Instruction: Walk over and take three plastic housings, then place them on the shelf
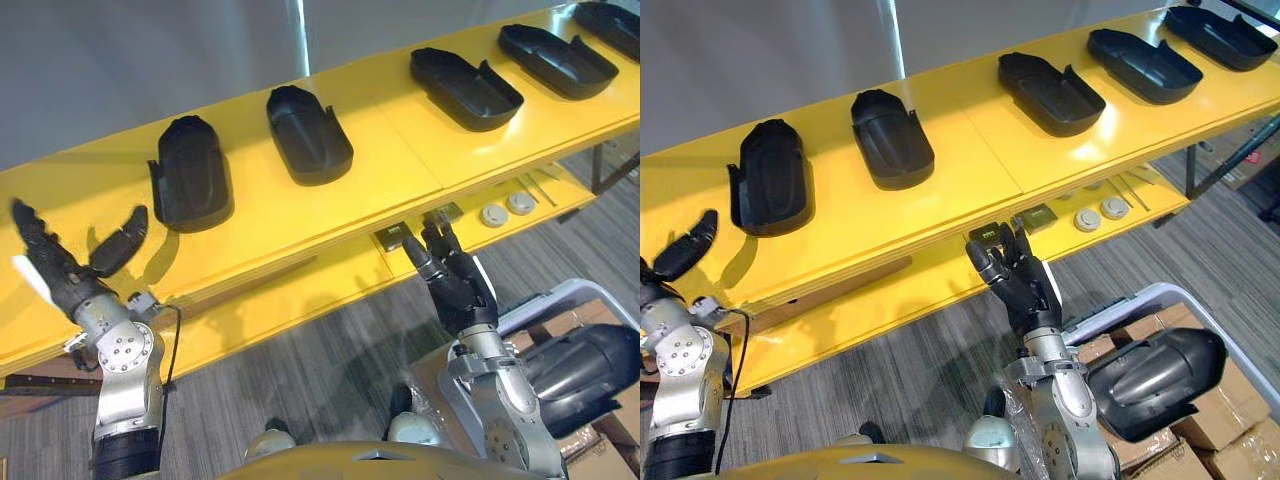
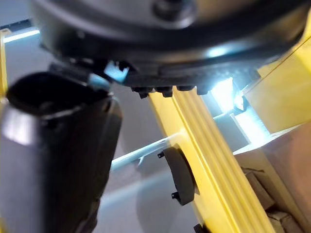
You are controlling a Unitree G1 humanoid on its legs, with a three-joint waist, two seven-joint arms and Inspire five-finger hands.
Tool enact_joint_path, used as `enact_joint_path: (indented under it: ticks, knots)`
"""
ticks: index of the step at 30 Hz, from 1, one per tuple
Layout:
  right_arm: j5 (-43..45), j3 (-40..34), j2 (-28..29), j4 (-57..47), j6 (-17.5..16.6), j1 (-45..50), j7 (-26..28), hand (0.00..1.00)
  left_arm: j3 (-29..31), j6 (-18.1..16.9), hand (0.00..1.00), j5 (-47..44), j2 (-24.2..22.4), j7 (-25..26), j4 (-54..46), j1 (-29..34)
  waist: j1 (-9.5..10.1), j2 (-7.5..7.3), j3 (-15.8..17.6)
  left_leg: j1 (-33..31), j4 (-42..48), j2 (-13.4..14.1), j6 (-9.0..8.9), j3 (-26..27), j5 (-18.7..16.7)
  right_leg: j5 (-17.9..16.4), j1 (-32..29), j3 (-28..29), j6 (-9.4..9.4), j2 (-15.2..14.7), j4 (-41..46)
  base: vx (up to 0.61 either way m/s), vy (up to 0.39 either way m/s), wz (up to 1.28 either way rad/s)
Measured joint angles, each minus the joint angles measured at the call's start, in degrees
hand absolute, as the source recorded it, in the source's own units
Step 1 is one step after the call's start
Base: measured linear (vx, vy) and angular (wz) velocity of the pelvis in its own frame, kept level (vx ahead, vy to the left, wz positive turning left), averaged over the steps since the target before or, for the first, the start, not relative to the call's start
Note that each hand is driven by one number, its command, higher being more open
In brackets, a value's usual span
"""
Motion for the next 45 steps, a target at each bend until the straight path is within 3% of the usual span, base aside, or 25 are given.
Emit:
enact_joint_path:
  ticks: [2, 4, 7, 12, 14, 20, 23, 24, 26, 27, 29, 30, 32, 33, 35, 38, 40, 42, 43, 44, 45]
  knots:
    - [-1.41, 0.38, 0.72, -0.11, -0.39, -0.87, -2.33, 1.0, 0.09, -3.19, 1.0, 1.4, -1.09, -0.34, -6.33, 1.64, 0.13, 0.02, -0.01, 0.12, -0.02, -0.02, 0.0, 0.0, 0.0, 0.0, 0.15, -0.02, 0.0, -0.02, -0.02, 0.0, 0.0, 0.02]
    - [-2.91, 0.36, 2.48, -0.15, -0.93, -2.37, -7.47, 1.0, -3.43, -9.53, 1.0, 1.26, -4.19, -4.71, -15.13, 3.43, 0.29, 0.07, -0.15, 0.52, -0.03, -0.02, 0.0, 0.31, 0.0, 0.0, 0.47, 0.04, 0.0, -0.01, -0.02, -0.03, -0.003, -0.01]
    - [-5.9, 0.37, 2.81, -0.39, -1.51, -3.23, -12.72, 1.0, -10.58, -14.3, 1.0, -3.53, -4.7, -13.58, -17.6, 3.46, 0.17, 0.14, -0.49, 1.73, -0.05, 0.0, -0.2, 1.89, -0.17, 0.09, 0.55, 1.51, 0.1, 0.17, 0.0, -0.04, -0.002, -0.21]
    - [-7.27, -3.08, 2.96, -2.99, -1.82, -1.6, -17.32, 1.0, -21.06, -15.36, 1.0, -11.36, -4.82, -23.31, -17.66, 3.39, -1.61, -0.03, -1.81, 3.63, 0.57, 0.09, -0.98, 9.77, -1.61, 1.36, -3.05, 9.34, -0.04, 1.32, 0.08, -0.04, 0.017, -0.83]
    - [-7.26, -7.98, 2.91, -5.18, -1.98, 1.86, -18.94, 1.0, -25.37, -15.01, 1.0, -14.86, -4.67, -26.33, -15.77, 2.98, -4.2, -0.06, -1.86, 5.51, 2.78, 0.9, -1.69, 14.41, -3.62, 1.79, -4.0, 14.06, -0.18, 2.57, 0.24, -0.01, 0.006, -1.07]
    - [-5.9, -21.83, 2.75, -5.77, -7.34, 10.15, -19.37, 1.0, -28.22, -13.57, 1.0, -15.84, -3.5, -21.55, -8.09, -2.24, -10.27, -0.27, -1.75, 9.78, 6.51, 1.92, -2.36, 24.33, -7.31, 3.12, -6.78, 24.78, -0.43, 6.07, 0.34, -0.04, 0.003, -1.05]
    - [-0.98, -24.44, 3.18, -5.78, -10.86, 12.76, -18.51, 1.0, -28.24, -13.11, 1.0, -15.75, -3.48, -17.51, -7.05, -5.25, -11.76, -0.34, -1.73, 10.11, 8.0, 2.03, -0.44, 22.36, -8.55, 3.46, -7.66, 27.55, -0.63, 7.03, 0.33, -0.09, -0.042, -0.65]
    - [0.51, -24.73, 3.78, -5.78, -12.26, 12.68, -17.15, 1.0, -28.09, -12.15, 1.0, -15.56, -3.42, -15.95, -7.18, -6.36, -11.41, -0.33, -1.74, 9.78, 9.23, 2.01, 1.76, 18.66, -9.39, 3.65, -7.96, 29.05, -0.73, 7.38, 0.32, -0.13, -0.059, -0.61]
    - [2.2, -22.06, 4.19, -5.78, -14.41, 11.22, -13.41, 1.0, -26.52, -10.2, 1.0, -13.96, -3.24, -14.39, -8.04, -5.87, -10.0, -0.35, -1.7, 7.9, 12.98, 1.55, 6.72, 6.06, -13.02, 3.69, -8.61, 32.03, -1.65, 7.87, 0.19, -0.19, -0.027, -0.83]
    - [3.11, -19.7, 3.8, -5.61, -14.58, 9.3, -11.0, 1.0, -25.55, -8.64, 1.0, -13.5, -2.75, -14.29, -8.88, -4.97, -7.84, 0.21, -1.73, 5.88, 14.82, -0.2, 7.1, -3.63, -15.98, 4.31, -9.64, 33.61, -2.32, 8.19, 0.08, -0.19, 0.054, -0.86]
    - [2.79, -15.83, 3.69, -4.9, -14.14, 5.83, -8.6, 1.0, -23.64, -7.33, 1.0, -11.82, -1.96, -15.37, -10.09, -2.28, -6.04, 0.9, -1.85, 4.6, 16.15, -1.24, 7.33, -10.8, -18.0, 5.66, -10.39, 34.39, -1.66, 8.6, -0.02, -0.16, 0.078, -0.54]
    - [2.64, -14.63, 3.66, -4.72, -13.95, 4.85, -8.1, 1.0, -23.05, -7.29, 1.0, -11.85, -1.87, -16.14, -10.36, -1.46, -5.57, 1.13, -1.9, 4.28, 16.13, -1.49, 6.95, -11.84, -18.51, 6.01, -10.67, 34.5, -1.35, 8.66, -0.03, -0.17, 0.069, -0.07]
    - [1.25, -11.59, 3.64, -2.93, -12.95, 1.87, -7.94, 1.0, -20.51, -7.28, 1.0, -12.14, -1.73, -19.98, -10.98, 1.23, -3.4, 1.09, -1.71, 3.01, 15.84, -2.09, 3.6, -12.93, -20.84, 7.16, -11.65, 33.7, 0.12, 7.51, -0.09, -0.19, 0.091, 0.27]
    - [1.23, -11.2, 3.71, -2.22, -12.76, 1.54, -8.08, 1.0, -20.04, -7.26, 1.0, -12.24, -1.7, -20.58, -10.98, 1.56, -2.7, 0.73, -1.48, 2.72, 15.91, -2.47, 2.96, -13.5, -21.22, 7.31, -11.68, 33.44, 0.34, 6.95, -0.1, -0.19, 0.096, 0.38]
    - [1.72, -9.28, 4.33, -0.81, -11.78, 2.32, -9.31, 1.0, -18.52, -7.72, 1.0, -13.75, -1.62, -22.21, -11.24, 4.03, -0.59, -0.14, -1.4, 1.32, 17.17, -4.15, 3.59, -15.38, -21.9, 6.96, -11.53, 33.04, 0.37, 4.89, -0.06, -0.16, 0.081, 0.36]
    - [1.73, -8.64, 6.65, -0.8, -11.54, 5.61, -10.56, 1.0, -18.55, -8.46, 1.0, -14.33, -1.91, -23.82, -11.84, 6.67, -0.38, -0.09, -1.11, 0.91, 19.38, -4.82, 3.55, -16.7, -22.39, 7.13, -11.55, 33.07, 0.35, 4.06, 1.96, -0.04, 0.061, 0.16]
    - [3.51, -8.58, 8.83, -1.18, -11.66, 8.48, -9.87, 1.0, -18.75, -8.86, 1.0, -14.22, -1.97, -26.32, -12.92, 8.64, -0.42, -1.04, -0.47, 1.47, 21.62, -5.02, 3.66, -15.44, -23.08, 8.12, -11.9, 31.38, 0.14, 4.06, 3.9, -0.01, 0.052, -0.4]
    - [8.03, -8.12, 8.8, -1.16, -11.68, 7.48, -7.58, 1.0, -18.46, -8.86, 1.0, -13.96, -1.77, -26.97, -13.83, 9.74, -0.22, -1.97, 1.21, 1.48, 23.32, -5.35, 5.44, -13.17, -22.18, 14.02, -13.57, 25.0, -5.87, 4.94, 5.07, -0.17, 0.023, -1.01]
    - [9.84, -7.76, 8.11, -1.04, -12.18, 4.14, -6.58, 1.0, -16.86, -8.77, 1.0, -13.68, -0.94, -27.97, -13.98, 9.18, 0.4, -1.11, 2.21, 0.71, 20.99, -4.98, 7.32, -12.65, -21.83, 16.74, -16.78, 21.33, -7.33, 5.46, 7.37, -0.27, -0.002, -0.95]
    - [9.86, -7.71, 8.15, -0.23, -13.24, 2.28, -6.76, 1.0, -16.45, -8.74, 1.0, -13.6, -0.15, -28.41, -13.69, 8.25, 0.3, -1.76, 2.68, 0.71, 20.42, -5.32, 6.98, -11.81, -21.82, 8.83, -19.24, 18.51, -8.85, 4.17, 16.05, -0.34, -0.015, -0.78]
    - [9.37, -7.41, 7.35, 2.49, -14.43, -1.32, -8.08, 1.0, -16.37, -8.24, 1.0, -13.9, 0.63, -29.23, -13.02, 7.5, -0.06, -1.63, 3.09, 0.18, 21.31, -4.97, 7.55, -11.02, -21.27, -3.28, -21.04, 14.06, -11.12, 1.3, 31.62, -0.2, -0.007, -0.14]
